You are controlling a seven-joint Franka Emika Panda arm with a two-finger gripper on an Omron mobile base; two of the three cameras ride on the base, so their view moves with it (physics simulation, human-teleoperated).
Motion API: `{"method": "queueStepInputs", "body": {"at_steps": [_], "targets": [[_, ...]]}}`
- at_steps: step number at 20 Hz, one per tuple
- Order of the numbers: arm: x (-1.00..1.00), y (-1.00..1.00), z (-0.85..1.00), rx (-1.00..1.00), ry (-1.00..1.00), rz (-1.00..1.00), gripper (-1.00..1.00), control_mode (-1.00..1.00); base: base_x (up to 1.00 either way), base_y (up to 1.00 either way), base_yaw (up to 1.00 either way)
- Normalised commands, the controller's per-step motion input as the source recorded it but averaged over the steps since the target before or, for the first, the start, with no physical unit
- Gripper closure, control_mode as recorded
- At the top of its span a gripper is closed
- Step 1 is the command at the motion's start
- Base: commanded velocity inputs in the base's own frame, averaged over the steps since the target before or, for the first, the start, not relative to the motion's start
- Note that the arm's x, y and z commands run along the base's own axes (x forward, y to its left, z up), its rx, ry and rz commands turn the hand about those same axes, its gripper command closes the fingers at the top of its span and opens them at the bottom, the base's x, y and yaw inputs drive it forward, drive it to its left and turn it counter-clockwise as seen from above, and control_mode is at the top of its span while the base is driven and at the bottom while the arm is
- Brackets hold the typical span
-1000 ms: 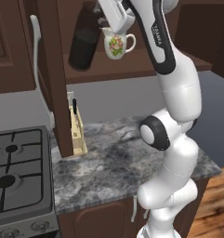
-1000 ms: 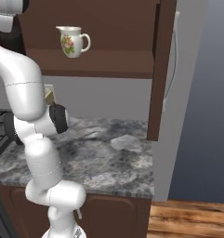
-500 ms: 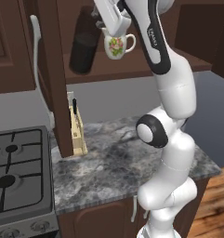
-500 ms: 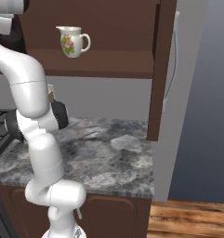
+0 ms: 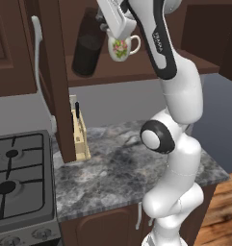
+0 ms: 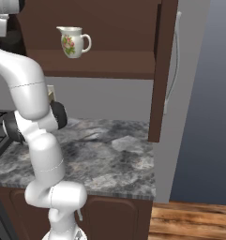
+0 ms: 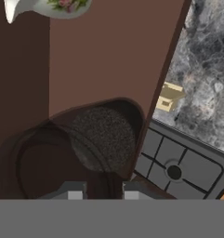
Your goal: Pick the jar and jar from the dining table and place them in the open cabinet. Close the cabinet after placing the objects.
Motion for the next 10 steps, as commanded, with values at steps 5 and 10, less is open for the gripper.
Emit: {"method": "queueStepInputs", "body": {"at_steps": [5,10], "targets": [[0.14,0.05,-0.15,-0.03,0.04,-0.08,1.0,-1.0,0.0,0.0,0.0],[0.2,0.07,-0.11,-0.03,0.03,-0.08,1.0,-1.0,0.0,0.0,0.0]]}}
